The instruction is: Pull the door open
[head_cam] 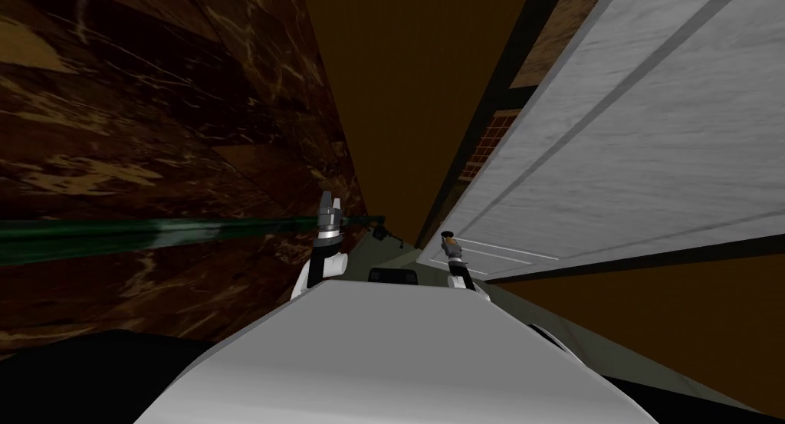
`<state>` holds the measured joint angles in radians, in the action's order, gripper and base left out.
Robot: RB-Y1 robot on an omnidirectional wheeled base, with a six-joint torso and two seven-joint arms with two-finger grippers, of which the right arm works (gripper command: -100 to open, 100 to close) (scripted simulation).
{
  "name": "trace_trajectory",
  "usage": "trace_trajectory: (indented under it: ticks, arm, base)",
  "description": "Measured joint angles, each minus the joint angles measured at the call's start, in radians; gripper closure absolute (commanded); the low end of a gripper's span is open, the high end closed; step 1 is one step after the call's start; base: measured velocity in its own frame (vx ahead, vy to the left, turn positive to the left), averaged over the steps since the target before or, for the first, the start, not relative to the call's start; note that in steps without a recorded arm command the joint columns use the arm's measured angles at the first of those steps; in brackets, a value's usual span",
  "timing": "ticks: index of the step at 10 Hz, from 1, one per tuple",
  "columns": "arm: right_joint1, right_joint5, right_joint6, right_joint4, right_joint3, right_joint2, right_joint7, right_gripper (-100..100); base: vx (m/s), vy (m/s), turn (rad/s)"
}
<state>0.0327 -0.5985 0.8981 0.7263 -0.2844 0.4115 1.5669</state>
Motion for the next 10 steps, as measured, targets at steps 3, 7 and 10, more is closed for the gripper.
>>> trace_trajectory:
  ticks: [3,7,10]
  arm:
    - [0.017,0.016,0.023,0.000,-0.039,0.028,0.048,100]
    - [0.031,0.036,0.056,-0.001,-0.088,0.067,0.116,100]
    - [0.041,0.043,0.083,-0.011,-0.112,0.087,0.142,100]
  base:
    - [-0.199,-0.028,0.095]
    - [-0.176,-0.032,0.074]
    - [-0.206,-0.061,0.137]
